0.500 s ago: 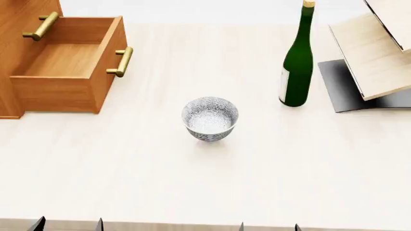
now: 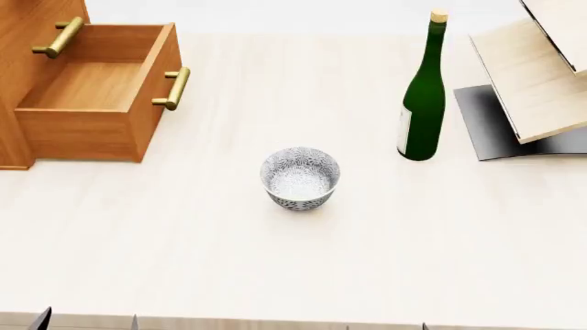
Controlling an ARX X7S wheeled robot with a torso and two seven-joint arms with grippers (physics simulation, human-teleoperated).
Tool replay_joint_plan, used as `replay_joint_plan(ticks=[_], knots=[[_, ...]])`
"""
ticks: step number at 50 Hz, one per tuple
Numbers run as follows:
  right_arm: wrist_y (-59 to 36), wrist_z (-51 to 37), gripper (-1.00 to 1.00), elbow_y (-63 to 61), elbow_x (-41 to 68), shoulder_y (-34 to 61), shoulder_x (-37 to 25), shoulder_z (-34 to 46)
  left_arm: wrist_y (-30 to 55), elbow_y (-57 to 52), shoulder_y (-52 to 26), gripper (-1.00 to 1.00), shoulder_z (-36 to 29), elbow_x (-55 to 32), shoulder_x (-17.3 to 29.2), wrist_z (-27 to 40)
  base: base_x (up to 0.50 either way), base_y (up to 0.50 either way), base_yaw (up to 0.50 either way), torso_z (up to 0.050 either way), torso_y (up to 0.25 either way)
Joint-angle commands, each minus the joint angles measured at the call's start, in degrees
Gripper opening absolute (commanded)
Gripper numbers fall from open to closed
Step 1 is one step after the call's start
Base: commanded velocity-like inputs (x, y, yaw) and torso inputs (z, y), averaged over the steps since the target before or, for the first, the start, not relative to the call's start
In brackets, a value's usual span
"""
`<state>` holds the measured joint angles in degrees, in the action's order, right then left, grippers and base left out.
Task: Close the bottom drawer of the cabinet.
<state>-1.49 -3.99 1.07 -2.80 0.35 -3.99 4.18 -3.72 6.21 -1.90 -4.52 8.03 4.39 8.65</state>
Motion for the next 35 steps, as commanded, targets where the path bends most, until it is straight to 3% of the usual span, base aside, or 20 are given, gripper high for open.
replay_joint_plan(ticks=[1,16,35], knots=[[-4.7,-3.4,1.00,1.5,0.0,1.1,0.3,-0.2,-1.9,1.5,0.1,1.00,-1.9,1.8,1.9,1.7,0.00,0.00,0.00,0.000,0.000],[-8.3,-4.6,1.00,-4.9,-2.2,0.4,-1.7,2.6,6.1,-4.9,0.4,1.00,-2.9,4.8,2.8,2.6,0.00,0.00,0.00,0.000,0.000],[-29.6,-2.1,1.00,-28.8,-2.5,6.7,-3.9,3.6,22.5,-29.5,-1.5,1.00,-1.1,6.5,4.2,-1.5,0.00,0.00,0.00,0.000,0.000]])
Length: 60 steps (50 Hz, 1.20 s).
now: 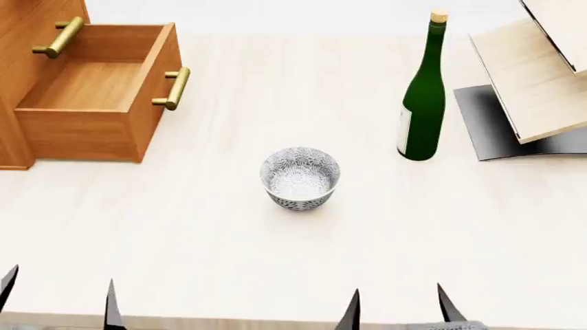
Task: Close the bottom drawer of the cabinet.
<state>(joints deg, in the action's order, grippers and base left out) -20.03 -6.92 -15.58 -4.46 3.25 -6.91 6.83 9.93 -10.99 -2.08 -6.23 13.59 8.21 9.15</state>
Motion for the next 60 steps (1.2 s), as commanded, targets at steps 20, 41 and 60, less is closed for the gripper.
replay_joint_plan(ticks=[20,41,60], knots=[[-8.8,1.4,1.00,-14.4,3.2,3.9,-1.3,-0.3,11.1,-16.4,-1.5,1.00,1.6,0.3,1.2,-1.2,0.00,0.00,0.00,0.000,0.000],[-6.2,0.3,1.00,-12.6,4.8,3.5,-1.8,-0.4,10.8,-15.9,-1.3,1.00,0.6,0.0,2.3,-0.2,0.00,0.46,0.00,0.000,0.000],[-6.0,-0.7,1.00,-12.4,5.5,3.5,-2.4,-0.1,11.1,-15.9,-1.3,1.00,0.1,-0.6,3.0,0.6,0.00,0.50,0.00,0.000,0.000]])
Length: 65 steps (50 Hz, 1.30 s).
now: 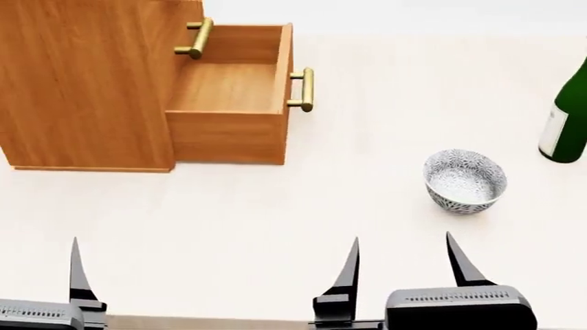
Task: Close the bottom drawer of the cabinet.
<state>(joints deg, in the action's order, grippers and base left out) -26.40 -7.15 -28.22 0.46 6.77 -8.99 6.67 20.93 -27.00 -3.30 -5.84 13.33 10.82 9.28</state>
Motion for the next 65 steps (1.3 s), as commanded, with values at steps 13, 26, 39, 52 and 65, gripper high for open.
replay_joint_plan(ticks=[13,26,39,52,65], knots=[[0.8,-1.1,1.00,0.7,1.5,-0.3,-0.8,-0.3,0.5,0.4,-0.5,1.00,-1.0,-0.3,0.7,1.0,0.00,0.50,0.00,0.000,0.000],[-0.5,-2.2,1.00,1.1,3.9,0.6,-0.4,-2.9,0.3,1.1,-0.7,1.00,-1.5,-0.4,1.2,1.6,0.00,0.19,0.00,0.000,0.000],[-1.4,-0.9,1.00,0.5,8.1,0.7,-0.3,-4.2,0.8,0.3,-0.4,1.00,-2.0,-0.6,1.4,2.0,0.25,0.00,0.00,0.000,0.000],[-1.6,-1.4,1.00,0.4,8.2,1.3,-1.0,-3.3,0.1,1.0,-0.4,1.00,-2.1,-1.1,1.9,2.6,0.50,0.00,0.00,0.000,0.000],[-1.9,-1.9,1.00,0.0,8.3,1.5,-1.5,-2.8,0.5,0.4,-0.1,1.00,-2.2,-1.5,2.1,3.0,0.50,0.00,0.00,0.000,0.000]])
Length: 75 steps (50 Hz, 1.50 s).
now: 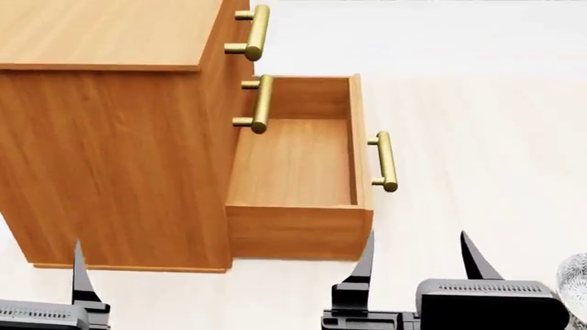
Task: Close the bottom drawer of the cabinet.
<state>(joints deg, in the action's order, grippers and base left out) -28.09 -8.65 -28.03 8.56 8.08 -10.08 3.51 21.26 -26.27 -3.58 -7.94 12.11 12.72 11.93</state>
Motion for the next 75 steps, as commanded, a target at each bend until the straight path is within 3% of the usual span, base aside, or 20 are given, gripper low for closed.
replay_joint_plan(ticks=[1,20,31,33,42,52,75], knots=[[0.0,-0.4,1.00,0.0,0.2,0.2,-0.4,0.5,0.1,-0.2,0.1,1.00,-0.1,-0.4,0.3,0.4,0.50,0.00,0.00,0.000,0.000],[-0.1,-1.5,1.00,0.9,-0.5,0.4,-1.2,1.5,-0.7,0.3,1.0,1.00,-0.7,-0.9,0.7,1.0,0.50,0.00,0.00,0.000,0.001],[-19.0,-4.1,1.00,-14.0,4.2,8.4,-3.6,-5.5,-1.1,0.0,1.7,1.00,-0.8,-1.0,1.2,1.4,0.00,0.00,0.00,0.000,0.000],[-18.7,-3.4,1.00,-13.5,3.8,9.4,-5.4,-5.8,-1.2,-0.2,2.0,1.00,-0.7,-1.2,1.3,1.5,0.00,0.00,0.00,0.000,0.000],[-4.4,-0.7,1.00,-0.1,0.2,6.1,-8.5,-5.9,-2.0,0.6,2.4,1.00,-0.6,-1.6,1.6,1.9,0.00,0.00,0.00,0.000,0.000],[14.9,0.4,1.00,21.4,-1.0,2.7,-6.7,-6.6,-2.2,1.1,2.3,1.00,-0.7,-1.8,1.8,2.3,0.00,0.00,0.00,0.000,0.000],[31.5,2.3,1.00,48.2,-4.1,7.0,-4.1,-2.6,-2.7,1.5,2.6,1.00,-1.2,-2.1,2.2,3.2,0.00,0.00,0.00,0.000,0.000]])
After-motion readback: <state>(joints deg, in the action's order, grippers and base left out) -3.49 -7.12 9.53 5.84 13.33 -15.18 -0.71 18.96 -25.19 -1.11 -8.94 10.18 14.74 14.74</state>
